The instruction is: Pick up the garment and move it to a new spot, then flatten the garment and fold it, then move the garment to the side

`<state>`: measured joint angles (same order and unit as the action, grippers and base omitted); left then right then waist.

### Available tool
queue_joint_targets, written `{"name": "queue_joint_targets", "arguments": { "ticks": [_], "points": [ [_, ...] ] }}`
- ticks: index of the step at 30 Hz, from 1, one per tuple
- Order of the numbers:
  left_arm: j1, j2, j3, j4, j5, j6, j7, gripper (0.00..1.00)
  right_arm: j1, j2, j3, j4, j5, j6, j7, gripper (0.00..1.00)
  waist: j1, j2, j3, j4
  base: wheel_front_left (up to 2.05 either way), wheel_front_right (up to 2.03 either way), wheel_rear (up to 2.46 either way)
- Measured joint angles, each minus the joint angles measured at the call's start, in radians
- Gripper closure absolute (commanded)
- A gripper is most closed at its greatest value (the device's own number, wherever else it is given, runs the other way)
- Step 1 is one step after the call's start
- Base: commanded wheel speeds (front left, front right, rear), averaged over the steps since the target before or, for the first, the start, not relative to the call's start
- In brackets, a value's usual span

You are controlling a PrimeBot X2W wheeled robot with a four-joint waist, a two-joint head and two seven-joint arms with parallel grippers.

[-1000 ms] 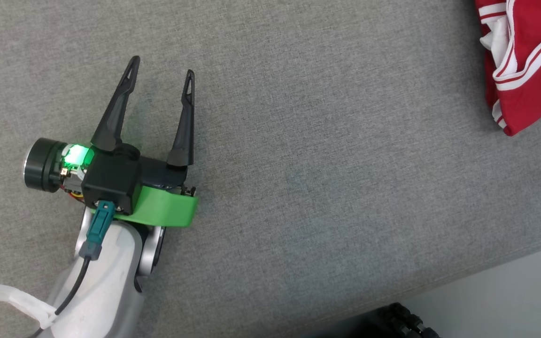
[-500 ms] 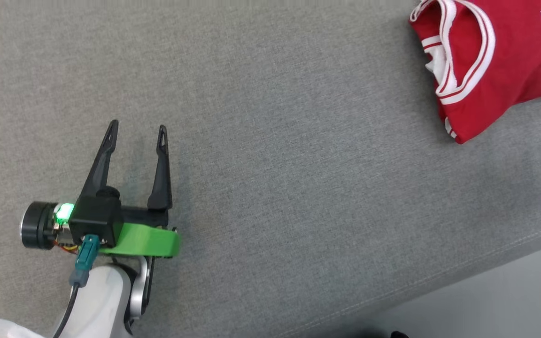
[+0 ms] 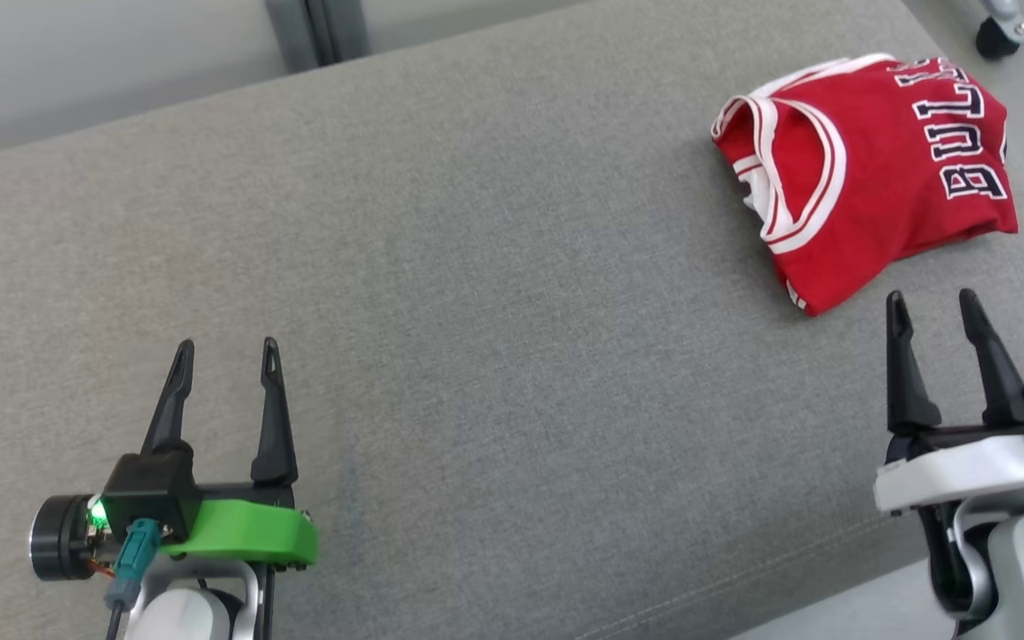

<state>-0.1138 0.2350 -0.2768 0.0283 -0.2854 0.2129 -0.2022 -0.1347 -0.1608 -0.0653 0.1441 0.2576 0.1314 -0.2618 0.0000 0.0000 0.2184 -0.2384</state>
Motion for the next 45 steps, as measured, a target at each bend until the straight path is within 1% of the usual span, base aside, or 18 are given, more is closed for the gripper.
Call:
{"name": "queue_joint_targets", "arguments": {
  "ticks": [5,10,16,20,33,45],
  "points": [
    [0.024,-0.002,0.003,0.005,-0.014,0.004,-0.001,0.0,0.06,0.025,0.021,-0.059,-0.008,0.0,0.007,0.0,0.0,0.0,-0.041,0.032,0.0,0.0,0.0],
    [0.035,-0.002,0.007,0.024,-0.024,0.006,-0.009,0.0,0.101,0.043,0.026,-0.126,-0.023,0.0,0.04,0.0,0.0,0.0,-0.062,0.095,0.0,0.0,0.0],
    [0.062,0.002,0.012,0.05,-0.039,-0.009,-0.026,0.0,0.138,0.051,0.041,-0.186,-0.037,0.0,0.082,0.0,-0.0001,0.0,-0.083,0.172,0.0,0.0,0.0],
    [0.092,0.004,0.017,0.073,-0.055,-0.018,-0.037,0.0,0.174,0.057,0.036,-0.216,-0.044,0.0,0.103,0.0,-0.0001,0.0,-0.111,0.203,0.0,0.0,0.0],
    [0.136,-0.002,0.012,0.119,-0.071,-0.042,-0.054,0.0,0.28,0.065,0.036,-0.286,-0.071,0.0,0.173,0.0,0.0,0.0,-0.209,0.231,0.0,0.0,0.0],
    [0.145,-0.005,0.021,0.135,-0.073,-0.046,-0.056,0.0,0.298,0.07,0.04,-0.313,-0.075,0.0,0.184,0.0,0.0,0.0,-0.224,0.227,0.0,0.0,0.0]
  ]
}}
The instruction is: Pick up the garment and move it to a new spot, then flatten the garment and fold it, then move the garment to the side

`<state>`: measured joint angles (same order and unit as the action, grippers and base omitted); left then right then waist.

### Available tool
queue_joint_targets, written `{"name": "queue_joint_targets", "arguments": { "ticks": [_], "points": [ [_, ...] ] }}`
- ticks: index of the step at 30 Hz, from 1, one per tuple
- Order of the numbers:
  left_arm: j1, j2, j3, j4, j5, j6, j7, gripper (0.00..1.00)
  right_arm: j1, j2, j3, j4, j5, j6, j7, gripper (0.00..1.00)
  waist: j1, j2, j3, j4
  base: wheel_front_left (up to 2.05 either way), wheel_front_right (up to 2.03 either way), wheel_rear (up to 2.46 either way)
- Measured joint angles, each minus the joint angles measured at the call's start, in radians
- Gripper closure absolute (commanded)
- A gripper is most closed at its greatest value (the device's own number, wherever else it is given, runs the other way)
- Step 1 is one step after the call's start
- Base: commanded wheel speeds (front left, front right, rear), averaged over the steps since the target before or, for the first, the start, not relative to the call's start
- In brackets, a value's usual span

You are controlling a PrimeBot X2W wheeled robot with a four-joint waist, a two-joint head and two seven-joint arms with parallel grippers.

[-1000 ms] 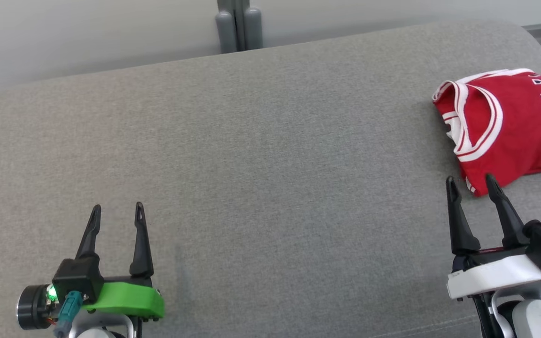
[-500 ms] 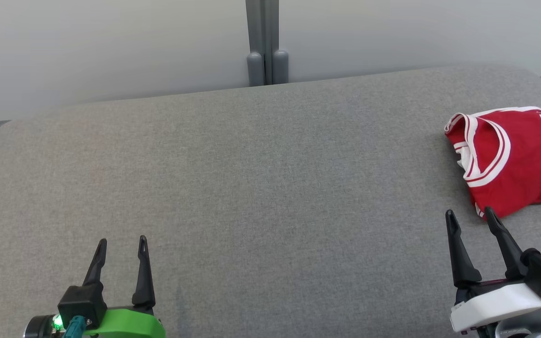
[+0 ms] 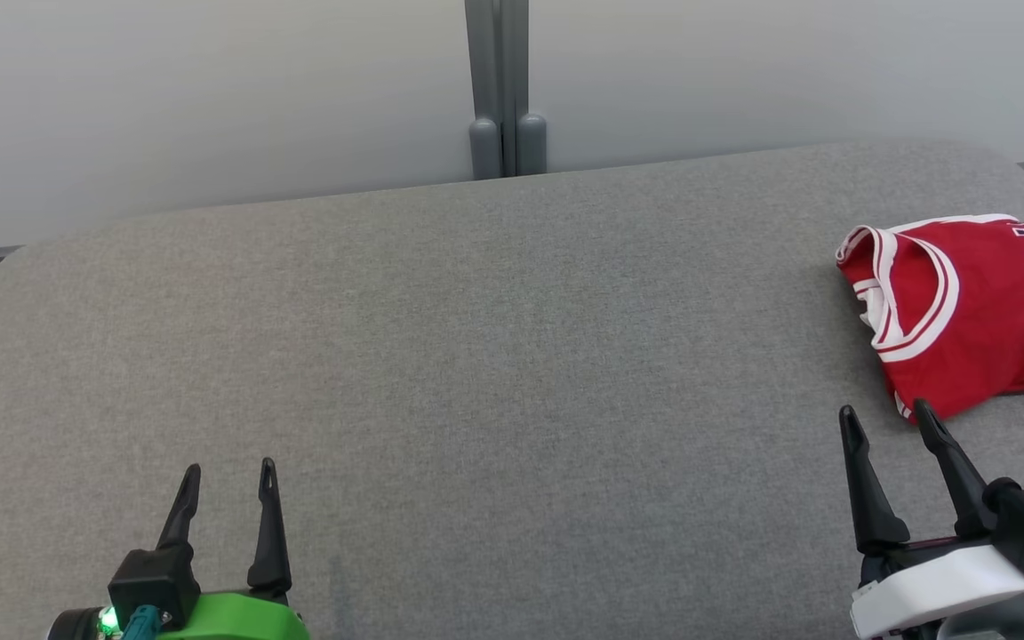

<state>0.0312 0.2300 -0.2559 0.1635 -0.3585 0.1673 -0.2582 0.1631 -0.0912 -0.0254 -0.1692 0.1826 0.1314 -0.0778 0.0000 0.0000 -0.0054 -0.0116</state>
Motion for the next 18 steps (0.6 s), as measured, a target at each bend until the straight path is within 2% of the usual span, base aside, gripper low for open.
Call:
{"name": "queue_joint_targets", "arguments": {
  "ticks": [10,11,18],
  "points": [
    [0.0,-0.008,0.001,0.007,0.0,-0.005,-0.003,0.0,0.009,0.001,-0.01,-0.008,0.002,0.0,0.001,0.0,0.0,0.0,0.002,0.002,0.0,0.0,0.0],
    [0.0,-0.01,0.0,0.008,0.0,-0.005,-0.003,1.0,0.009,0.002,-0.01,-0.007,0.004,0.0,0.001,1.0,0.0,0.0,0.003,0.002,0.0,0.0,0.0],
    [0.005,-0.034,-0.007,0.057,-0.025,-0.01,0.012,1.0,0.019,0.016,-0.001,0.052,0.03,0.0,0.002,1.0,0.0,0.0,0.003,0.002,0.0,0.0,0.0]
  ]
}}
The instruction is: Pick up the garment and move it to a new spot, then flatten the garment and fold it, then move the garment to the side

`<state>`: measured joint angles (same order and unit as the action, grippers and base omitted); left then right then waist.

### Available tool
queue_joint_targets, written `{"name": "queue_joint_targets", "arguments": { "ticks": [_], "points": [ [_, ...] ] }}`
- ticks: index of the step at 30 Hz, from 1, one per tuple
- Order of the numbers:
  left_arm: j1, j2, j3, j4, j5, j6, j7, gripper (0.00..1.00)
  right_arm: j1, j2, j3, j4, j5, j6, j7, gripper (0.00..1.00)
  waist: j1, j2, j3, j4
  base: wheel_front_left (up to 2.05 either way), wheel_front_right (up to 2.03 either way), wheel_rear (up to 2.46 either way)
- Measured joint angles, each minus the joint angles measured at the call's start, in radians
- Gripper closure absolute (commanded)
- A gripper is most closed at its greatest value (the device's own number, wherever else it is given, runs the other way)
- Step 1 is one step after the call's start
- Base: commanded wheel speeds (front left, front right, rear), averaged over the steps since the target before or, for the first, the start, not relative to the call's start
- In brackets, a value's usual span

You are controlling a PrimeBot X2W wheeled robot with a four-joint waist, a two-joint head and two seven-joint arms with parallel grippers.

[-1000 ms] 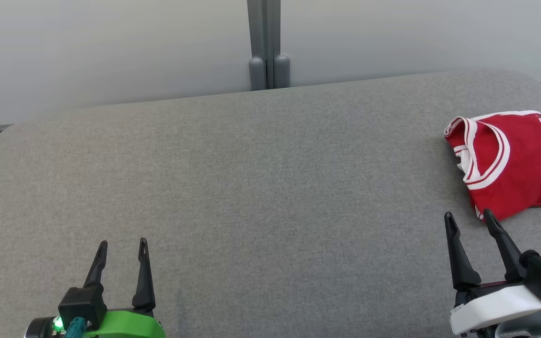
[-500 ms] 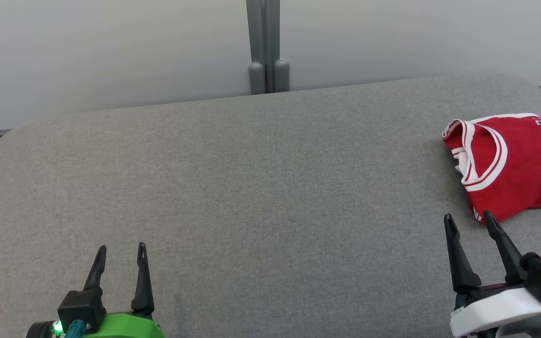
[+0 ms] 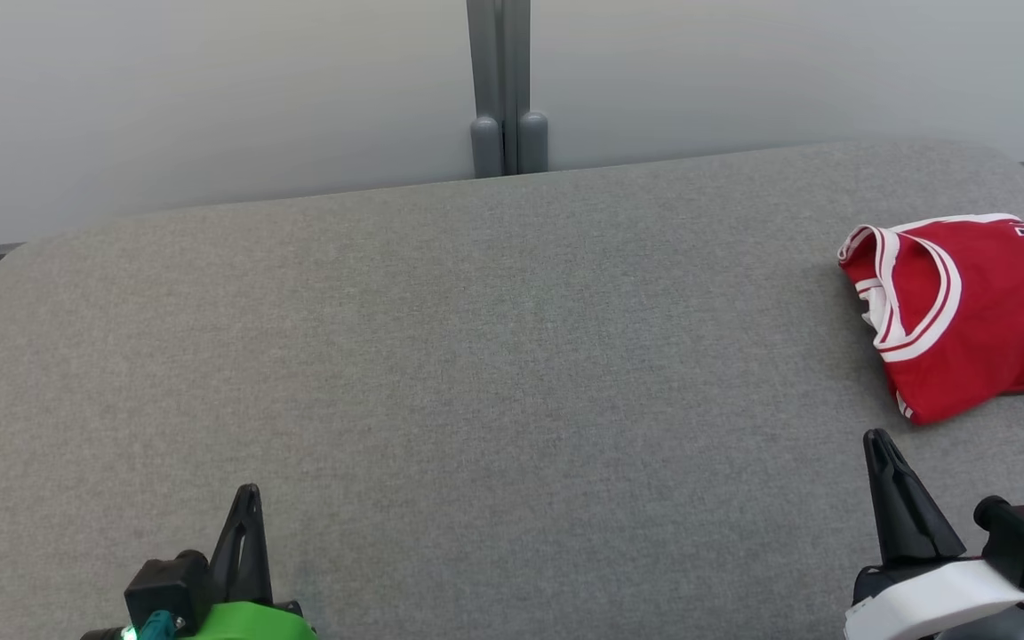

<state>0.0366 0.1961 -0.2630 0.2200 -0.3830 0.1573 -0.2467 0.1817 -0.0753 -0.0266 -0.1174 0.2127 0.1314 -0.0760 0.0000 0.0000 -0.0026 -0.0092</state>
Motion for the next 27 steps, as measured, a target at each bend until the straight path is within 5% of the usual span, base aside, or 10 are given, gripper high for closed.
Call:
{"name": "queue_joint_targets", "arguments": {
  "ticks": [27],
  "points": [
    [-0.026,-0.041,0.112,0.012,-0.415,-0.093,0.112,1.0,-0.08,-0.009,0.001,0.12,0.486,0.0,0.04,1.0,0.0,0.0,0.001,0.002,0.0,0.0,0.0]
  ]
}}
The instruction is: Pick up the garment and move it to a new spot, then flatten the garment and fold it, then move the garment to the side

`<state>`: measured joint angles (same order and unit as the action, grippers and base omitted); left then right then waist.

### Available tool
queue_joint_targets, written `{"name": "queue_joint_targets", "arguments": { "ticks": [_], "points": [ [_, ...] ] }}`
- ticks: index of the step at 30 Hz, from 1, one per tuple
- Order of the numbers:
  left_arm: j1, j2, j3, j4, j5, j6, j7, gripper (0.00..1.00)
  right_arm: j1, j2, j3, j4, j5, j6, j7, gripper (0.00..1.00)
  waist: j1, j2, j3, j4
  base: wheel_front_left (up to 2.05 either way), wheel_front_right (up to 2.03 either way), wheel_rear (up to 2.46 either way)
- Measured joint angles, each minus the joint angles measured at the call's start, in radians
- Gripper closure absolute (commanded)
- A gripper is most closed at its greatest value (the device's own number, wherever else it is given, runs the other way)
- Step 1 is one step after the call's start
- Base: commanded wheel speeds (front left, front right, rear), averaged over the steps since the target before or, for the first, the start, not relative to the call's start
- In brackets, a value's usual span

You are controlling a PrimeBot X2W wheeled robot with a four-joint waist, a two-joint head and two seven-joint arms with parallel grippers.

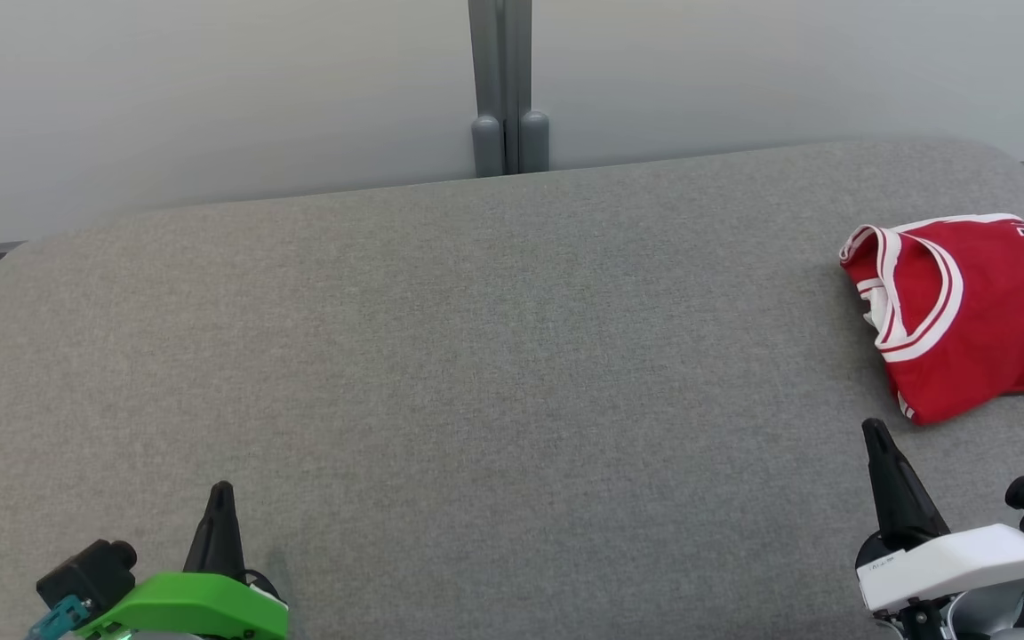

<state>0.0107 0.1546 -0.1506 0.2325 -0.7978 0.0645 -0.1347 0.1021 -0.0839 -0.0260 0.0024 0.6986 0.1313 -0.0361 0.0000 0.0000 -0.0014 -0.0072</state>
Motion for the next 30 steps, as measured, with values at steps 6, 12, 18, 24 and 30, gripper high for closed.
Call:
{"name": "queue_joint_targets", "arguments": {
  "ticks": [6,12,18,24,30],
  "points": [
    [-0.009,-0.009,0.023,0.0,-0.075,-0.019,0.02,1.0,-0.016,-0.001,-0.002,0.022,0.088,0.0,0.009,1.0,0.0,0.0,0.0,0.0,0.0,0.0,0.0],
    [-0.019,-0.016,0.046,0.001,-0.145,-0.035,0.042,1.0,-0.034,-0.001,-0.005,0.043,0.172,0.0,0.018,1.0,0.0,0.0,0.001,0.001,0.0,0.0,0.0],
    [-0.025,-0.023,0.064,0.001,-0.209,-0.049,0.061,1.0,-0.051,-0.001,-0.008,0.062,0.247,0.0,0.027,1.0,0.0,0.0,0.001,0.001,0.0,0.0,0.0],
    [-0.035,-0.031,0.084,0.002,-0.271,-0.065,0.078,1.0,-0.068,-0.001,-0.011,0.079,0.318,0.0,0.035,1.0,0.0,0.0,0.001,0.002,0.0,0.0,0.0],
    [-0.044,-0.039,0.101,0.003,-0.33,-0.078,0.096,1.0,-0.079,-0.001,-0.015,0.097,0.385,0.0,0.044,1.0,0.0,0.0,0.001,0.002,0.0,0.0,0.0]
  ]
}}
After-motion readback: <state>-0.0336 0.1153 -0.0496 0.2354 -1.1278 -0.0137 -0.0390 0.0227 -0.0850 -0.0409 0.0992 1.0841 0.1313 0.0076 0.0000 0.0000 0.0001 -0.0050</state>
